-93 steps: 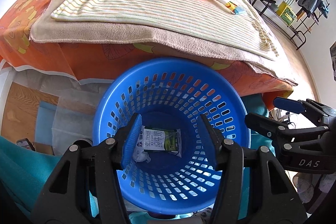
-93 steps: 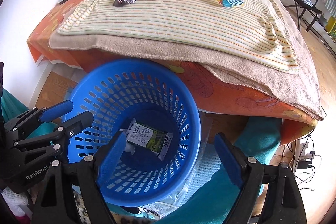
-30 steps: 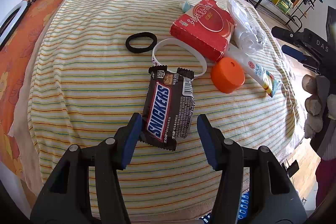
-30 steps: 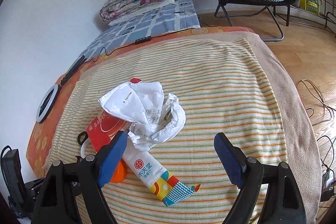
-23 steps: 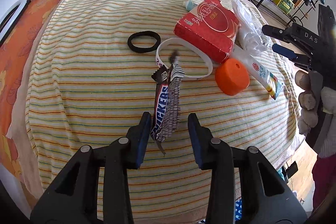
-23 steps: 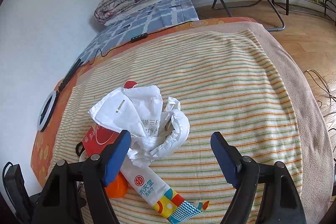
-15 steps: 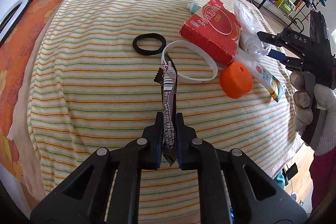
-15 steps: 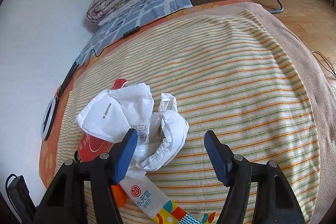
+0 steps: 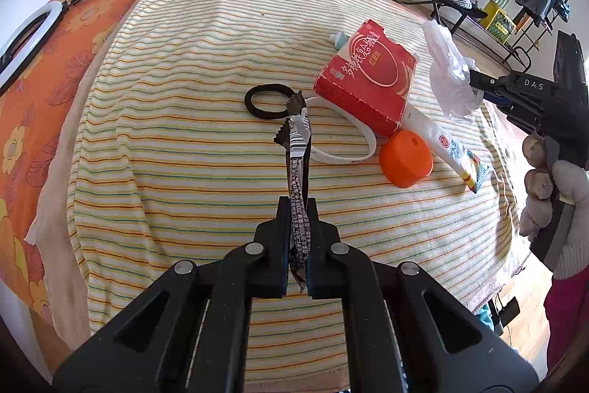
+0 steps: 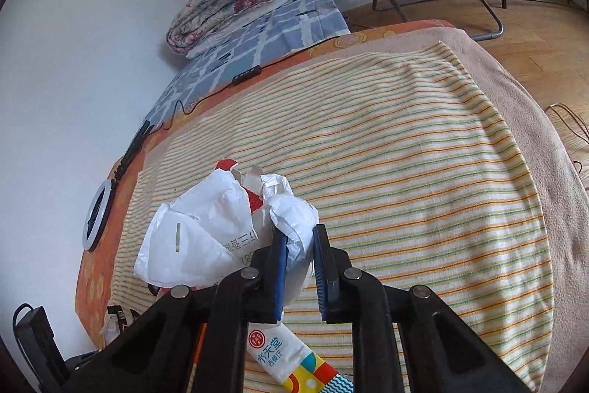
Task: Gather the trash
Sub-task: 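Grasp the Snickers wrapper with the left tool while the right tool grips the white tissues, then carry both items over the blue basket and open both tools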
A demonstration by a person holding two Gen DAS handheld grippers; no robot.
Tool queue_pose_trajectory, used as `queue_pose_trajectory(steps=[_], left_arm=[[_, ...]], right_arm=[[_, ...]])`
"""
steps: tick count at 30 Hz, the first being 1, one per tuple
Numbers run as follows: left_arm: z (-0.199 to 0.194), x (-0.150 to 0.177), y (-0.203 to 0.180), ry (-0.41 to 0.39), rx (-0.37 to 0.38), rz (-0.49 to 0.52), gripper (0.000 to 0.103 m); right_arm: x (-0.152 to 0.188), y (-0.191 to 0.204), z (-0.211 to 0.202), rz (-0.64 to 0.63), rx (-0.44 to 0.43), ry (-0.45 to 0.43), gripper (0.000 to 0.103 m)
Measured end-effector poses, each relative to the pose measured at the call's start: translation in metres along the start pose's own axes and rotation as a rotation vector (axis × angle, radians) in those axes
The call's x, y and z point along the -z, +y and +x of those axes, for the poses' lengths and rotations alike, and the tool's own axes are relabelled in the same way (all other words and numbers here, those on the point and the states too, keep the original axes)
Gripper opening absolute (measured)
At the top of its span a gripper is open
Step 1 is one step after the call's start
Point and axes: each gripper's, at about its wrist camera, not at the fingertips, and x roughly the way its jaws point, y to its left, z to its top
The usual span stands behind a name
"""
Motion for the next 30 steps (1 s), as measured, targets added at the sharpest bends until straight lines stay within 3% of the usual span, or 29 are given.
queue_pose_trajectory(steps=[13, 30], left_arm=[[-0.049, 0.013, -0.008, -0.075, 0.039, 0.002, 0.004], [-0.115, 0.085, -0.046, -0.126, 0.051, 0.062, 0.004]], right_arm=[[0.012, 0.027, -0.071, -0.097, -0.027, -0.081, 0.012], [0.092, 0.064, -0.163, -0.243, -0.068, -0.077, 0.012]])
